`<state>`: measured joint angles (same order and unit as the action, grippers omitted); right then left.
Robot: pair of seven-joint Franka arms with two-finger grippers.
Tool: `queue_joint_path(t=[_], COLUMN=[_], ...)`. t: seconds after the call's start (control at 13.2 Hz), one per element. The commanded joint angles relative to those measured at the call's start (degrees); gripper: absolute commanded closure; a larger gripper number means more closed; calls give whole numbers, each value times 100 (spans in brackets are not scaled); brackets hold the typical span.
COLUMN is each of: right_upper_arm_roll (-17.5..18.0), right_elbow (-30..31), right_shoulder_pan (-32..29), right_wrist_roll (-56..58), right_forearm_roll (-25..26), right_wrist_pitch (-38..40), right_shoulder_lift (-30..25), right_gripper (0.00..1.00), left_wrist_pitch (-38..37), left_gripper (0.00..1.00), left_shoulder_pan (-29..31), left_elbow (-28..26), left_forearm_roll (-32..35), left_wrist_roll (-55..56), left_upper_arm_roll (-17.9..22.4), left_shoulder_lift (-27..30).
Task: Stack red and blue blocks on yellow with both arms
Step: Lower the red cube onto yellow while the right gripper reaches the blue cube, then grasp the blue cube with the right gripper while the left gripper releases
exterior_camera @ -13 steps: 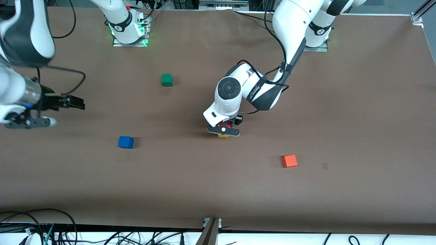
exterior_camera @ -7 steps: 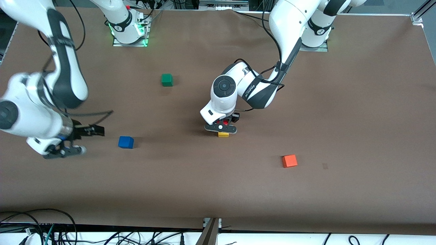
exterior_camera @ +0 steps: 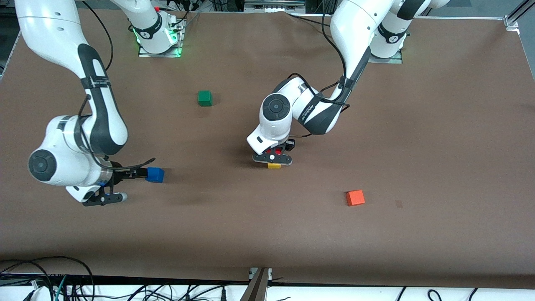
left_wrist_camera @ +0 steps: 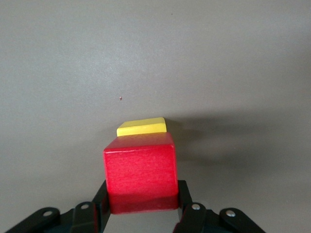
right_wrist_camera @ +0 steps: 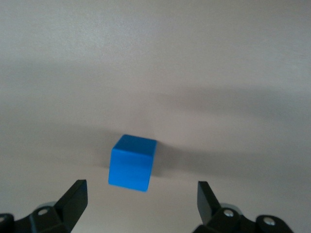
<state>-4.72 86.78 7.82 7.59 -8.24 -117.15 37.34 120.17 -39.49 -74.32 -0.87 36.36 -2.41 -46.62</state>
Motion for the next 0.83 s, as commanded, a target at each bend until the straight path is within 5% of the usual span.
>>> queue_joint_path(t=[0.0,0.76], right_upper_arm_roll=[-12,-12], right_elbow=[497,1227], right_shoulder_pan=[158,317], right_wrist_roll=[-3,-188], right_forearm_roll=[-107,-81], right_wrist_pitch=[-597,-1486], right_shoulder_lift=[-51,-51], right_gripper=[0,1], left_wrist_pitch=[-47,120], left_gripper=[100,100], left_shoulder_pan=[-59,-50], left_elbow=[207,216], left_forearm_roll=[87,87], left_wrist_roll=[126,126], left_upper_arm_roll=[56,65], left_shoulder_lift=[-128,-163])
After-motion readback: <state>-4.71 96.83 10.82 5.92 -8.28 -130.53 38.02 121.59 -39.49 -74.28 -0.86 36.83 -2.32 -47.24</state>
